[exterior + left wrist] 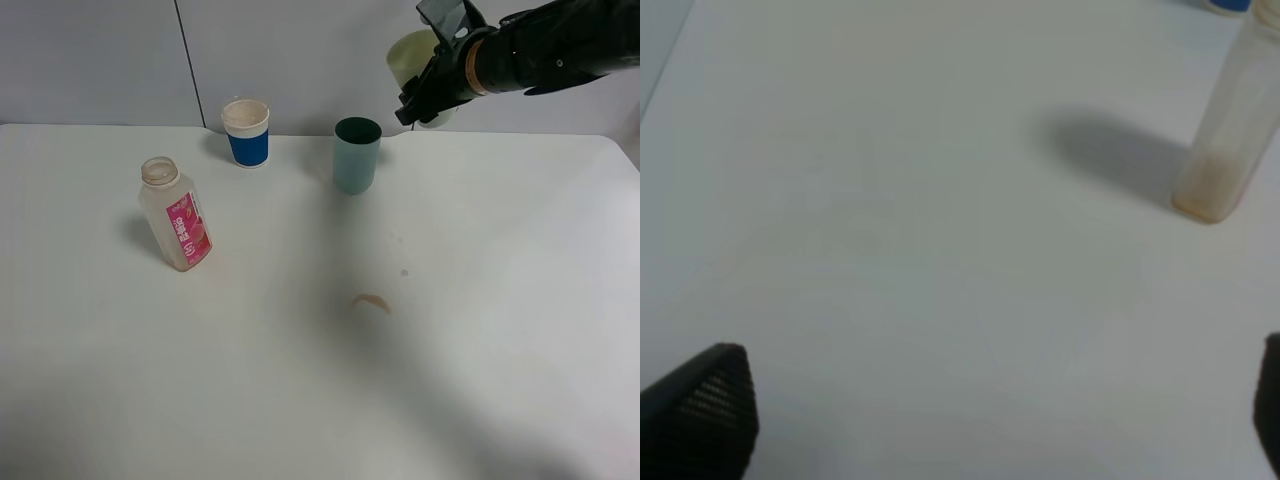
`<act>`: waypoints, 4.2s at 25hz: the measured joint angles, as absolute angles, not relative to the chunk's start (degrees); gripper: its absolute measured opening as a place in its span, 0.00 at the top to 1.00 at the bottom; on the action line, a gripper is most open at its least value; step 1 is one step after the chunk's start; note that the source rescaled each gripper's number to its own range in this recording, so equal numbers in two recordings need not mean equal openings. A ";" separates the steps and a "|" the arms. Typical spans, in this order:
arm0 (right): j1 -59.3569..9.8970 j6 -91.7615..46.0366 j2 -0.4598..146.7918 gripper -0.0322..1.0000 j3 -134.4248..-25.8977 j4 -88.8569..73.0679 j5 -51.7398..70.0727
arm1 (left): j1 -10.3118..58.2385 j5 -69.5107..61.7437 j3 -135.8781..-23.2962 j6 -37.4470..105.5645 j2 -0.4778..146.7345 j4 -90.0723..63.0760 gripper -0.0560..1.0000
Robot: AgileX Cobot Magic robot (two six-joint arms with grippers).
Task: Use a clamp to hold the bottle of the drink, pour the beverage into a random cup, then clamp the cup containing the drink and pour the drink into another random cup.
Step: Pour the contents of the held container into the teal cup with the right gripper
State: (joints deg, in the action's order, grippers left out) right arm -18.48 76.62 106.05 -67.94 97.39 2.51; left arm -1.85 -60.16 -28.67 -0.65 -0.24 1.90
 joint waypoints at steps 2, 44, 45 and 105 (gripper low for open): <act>-19.02 77.01 106.05 0.97 -67.94 97.73 3.31 | -1.85 -60.16 -28.67 -0.65 -0.24 1.90 0.00; -29.50 71.02 107.17 0.97 -67.94 97.91 26.46 | -1.85 -60.16 -28.67 -0.65 -0.24 1.90 0.00; -29.51 70.66 107.65 0.97 -68.00 97.91 26.99 | -1.85 -60.16 -28.67 -0.65 -0.24 1.90 0.00; -34.44 55.13 112.75 0.97 -70.89 97.82 40.48 | -1.85 -60.16 -28.67 -0.65 -0.24 1.90 0.00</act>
